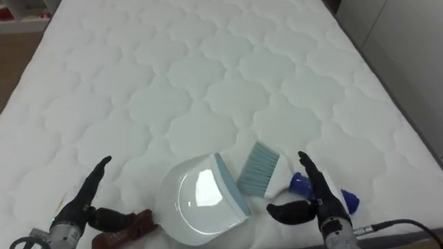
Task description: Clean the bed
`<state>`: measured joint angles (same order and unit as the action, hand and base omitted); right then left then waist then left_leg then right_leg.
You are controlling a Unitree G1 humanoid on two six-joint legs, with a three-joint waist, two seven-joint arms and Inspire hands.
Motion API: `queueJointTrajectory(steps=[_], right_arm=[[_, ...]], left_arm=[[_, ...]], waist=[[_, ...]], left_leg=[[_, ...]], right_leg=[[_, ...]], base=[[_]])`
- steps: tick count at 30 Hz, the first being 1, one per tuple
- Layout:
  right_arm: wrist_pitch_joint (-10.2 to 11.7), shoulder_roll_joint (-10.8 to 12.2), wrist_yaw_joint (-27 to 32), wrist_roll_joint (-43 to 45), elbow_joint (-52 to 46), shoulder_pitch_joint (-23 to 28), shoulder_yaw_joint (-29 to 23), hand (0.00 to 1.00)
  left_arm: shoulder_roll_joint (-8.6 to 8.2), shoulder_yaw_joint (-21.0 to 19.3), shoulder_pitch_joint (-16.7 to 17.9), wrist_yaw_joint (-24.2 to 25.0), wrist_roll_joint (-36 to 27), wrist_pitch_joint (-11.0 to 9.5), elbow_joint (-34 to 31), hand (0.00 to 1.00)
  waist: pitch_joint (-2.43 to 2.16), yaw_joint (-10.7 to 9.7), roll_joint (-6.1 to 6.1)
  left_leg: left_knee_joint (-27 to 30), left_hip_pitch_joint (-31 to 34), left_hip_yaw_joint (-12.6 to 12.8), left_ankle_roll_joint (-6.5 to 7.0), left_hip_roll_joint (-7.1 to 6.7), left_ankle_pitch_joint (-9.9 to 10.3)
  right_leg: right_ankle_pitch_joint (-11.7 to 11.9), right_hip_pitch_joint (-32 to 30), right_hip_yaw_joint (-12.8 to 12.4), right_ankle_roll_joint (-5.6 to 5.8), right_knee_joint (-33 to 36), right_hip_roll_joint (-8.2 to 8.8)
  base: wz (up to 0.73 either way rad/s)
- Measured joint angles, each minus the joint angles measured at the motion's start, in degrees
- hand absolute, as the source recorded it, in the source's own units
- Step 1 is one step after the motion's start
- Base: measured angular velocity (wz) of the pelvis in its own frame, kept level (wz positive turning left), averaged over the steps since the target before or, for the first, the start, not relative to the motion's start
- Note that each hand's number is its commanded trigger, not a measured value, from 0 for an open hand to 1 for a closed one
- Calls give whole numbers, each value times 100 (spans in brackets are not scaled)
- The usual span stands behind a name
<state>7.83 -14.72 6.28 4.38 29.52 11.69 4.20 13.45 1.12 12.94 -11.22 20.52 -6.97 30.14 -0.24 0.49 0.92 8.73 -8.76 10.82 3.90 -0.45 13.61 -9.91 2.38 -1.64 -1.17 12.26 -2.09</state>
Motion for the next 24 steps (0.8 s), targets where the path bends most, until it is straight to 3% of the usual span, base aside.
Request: queueJointTrajectory(steps=[4,6,11,13,17,24], right_arm=[[-16,21,205,-579,1065,38,-496,0],[-53,40,378,-1057,1876,132,-896,0],[-191,170,571,-1861,2868,430,-1505,0],[-257,201,549,-1853,3170,468,-1657,0],[-344,245,548,-1676,3532,483,-1669,0],[-849,306,456,-305,3785,364,-1663,0]], left_arm=[[-78,-514,125,-451,-351,-6,973,0],[-112,-891,373,-658,-665,57,1529,0],[-230,-1404,787,-987,-975,138,2220,0],[-335,-1698,807,-1096,-976,165,2589,0],[-348,-1769,798,-1098,-1148,191,2994,0],[-381,-1795,782,-712,-1356,738,3421,0]], waist=[[-19,6,20],[-30,-1,-8],[11,-25,-49],[11,-24,-55],[17,-8,-87],[19,-9,-82]], left_leg=[[-48,-67,-4,-3,0,2],[-130,-177,0,-20,6,12],[-131,-191,-15,-39,10,31],[-131,-203,-15,-38,9,44],[-130,-216,-8,-37,8,44],[-130,-224,-10,-27,5,54]], right_leg=[[3,89,12,-1,-71,-1],[4,191,9,-1,-149,-13],[3,245,16,-2,-160,-26],[3,246,-5,-2,-146,-29],[3,251,6,-3,-136,-27],[3,266,-5,-1,-154,-29]], base=[[0],[0],[-1],[-6],[-1],[0]])
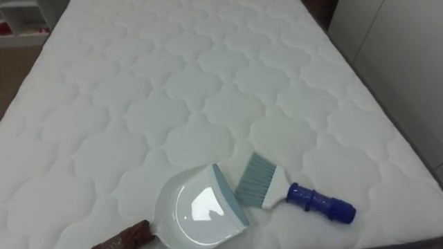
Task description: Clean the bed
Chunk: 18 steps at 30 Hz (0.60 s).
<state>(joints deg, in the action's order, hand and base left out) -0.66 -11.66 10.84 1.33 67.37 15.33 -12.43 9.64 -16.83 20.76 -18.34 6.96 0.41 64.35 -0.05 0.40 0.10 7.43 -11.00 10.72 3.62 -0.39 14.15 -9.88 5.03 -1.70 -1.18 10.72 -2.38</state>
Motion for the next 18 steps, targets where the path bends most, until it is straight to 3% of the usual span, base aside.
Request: queueJointTrajectory(steps=[4,10,13,18], right_arm=[[-246,40,-255,587,22,-82,28,0],[-649,87,-852,1417,27,-209,522,0],[-744,104,-1105,1608,42,-230,730,0],[-897,197,-1376,1937,63,-289,987,0]], left_arm=[[-78,20,-6,421,-11,291,11,0],[-180,32,-171,943,19,764,49,0],[-195,142,-274,1125,31,905,46,0],[-195,425,-505,1211,32,960,51,0]], waist=[[-5,-7,19],[-5,24,6],[-4,37,-6],[-2,58,-13]], left_leg=[[29,21,-4,5,7,39],[29,40,-9,5,11,42],[31,31,-13,5,12,42],[39,20,-20,6,8,42]], right_leg=[[-2,-7,1,1,-2,-5],[-2,-30,19,2,-3,-9],[-2,-21,28,1,1,-9],[-2,-14,23,2,21,-7]], base=[[0],[0],[0],[0]])
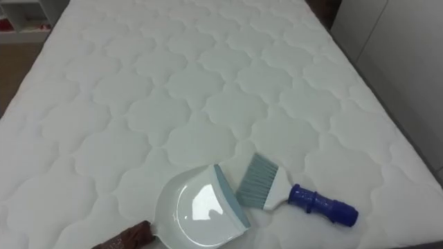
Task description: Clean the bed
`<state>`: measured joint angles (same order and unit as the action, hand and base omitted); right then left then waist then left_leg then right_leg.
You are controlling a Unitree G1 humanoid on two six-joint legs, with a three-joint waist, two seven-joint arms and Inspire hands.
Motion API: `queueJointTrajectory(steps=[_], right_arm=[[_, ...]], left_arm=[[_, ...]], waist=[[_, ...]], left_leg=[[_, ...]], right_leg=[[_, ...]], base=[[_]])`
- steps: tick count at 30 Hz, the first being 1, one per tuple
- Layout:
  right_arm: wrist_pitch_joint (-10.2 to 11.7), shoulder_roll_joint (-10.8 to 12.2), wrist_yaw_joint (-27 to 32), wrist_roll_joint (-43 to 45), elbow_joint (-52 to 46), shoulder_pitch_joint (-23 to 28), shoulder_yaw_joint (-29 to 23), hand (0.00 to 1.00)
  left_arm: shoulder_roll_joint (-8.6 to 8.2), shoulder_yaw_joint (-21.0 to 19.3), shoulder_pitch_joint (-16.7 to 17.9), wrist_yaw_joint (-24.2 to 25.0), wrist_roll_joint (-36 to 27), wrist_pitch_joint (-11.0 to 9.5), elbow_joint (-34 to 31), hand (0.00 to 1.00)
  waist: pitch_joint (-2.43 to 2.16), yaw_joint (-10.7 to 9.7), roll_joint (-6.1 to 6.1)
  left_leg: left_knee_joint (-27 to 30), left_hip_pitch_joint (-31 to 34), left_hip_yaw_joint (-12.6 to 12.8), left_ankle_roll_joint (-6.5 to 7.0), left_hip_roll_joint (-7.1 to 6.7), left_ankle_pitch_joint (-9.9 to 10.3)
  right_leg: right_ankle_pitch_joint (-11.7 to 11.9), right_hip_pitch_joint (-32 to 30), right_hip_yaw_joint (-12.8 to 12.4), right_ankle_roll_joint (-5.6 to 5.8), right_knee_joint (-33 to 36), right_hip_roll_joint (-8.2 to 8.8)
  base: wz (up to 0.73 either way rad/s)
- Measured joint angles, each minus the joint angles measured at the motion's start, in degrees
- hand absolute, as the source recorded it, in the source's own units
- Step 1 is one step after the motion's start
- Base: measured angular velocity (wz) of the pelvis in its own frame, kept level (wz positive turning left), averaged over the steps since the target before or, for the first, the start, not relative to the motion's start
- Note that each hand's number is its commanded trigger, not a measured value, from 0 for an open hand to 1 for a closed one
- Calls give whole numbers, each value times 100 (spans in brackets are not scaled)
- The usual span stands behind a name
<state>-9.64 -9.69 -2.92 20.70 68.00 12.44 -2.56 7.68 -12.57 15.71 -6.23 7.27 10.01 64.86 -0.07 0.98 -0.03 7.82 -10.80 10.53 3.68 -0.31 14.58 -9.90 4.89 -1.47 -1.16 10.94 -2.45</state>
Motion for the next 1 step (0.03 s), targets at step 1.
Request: queueJointTrajectory(steps=[1], right_arm=[[-8,8,-37,25,0,-3,28,0]], left_arm=[[2,29,-26,21,3,0,0,0]], waist=[[0,1,1]], left_leg=[[1,-4,0,1,0,0]], right_leg=[[0,1,-3,0,3,-1]], base=[[0]])
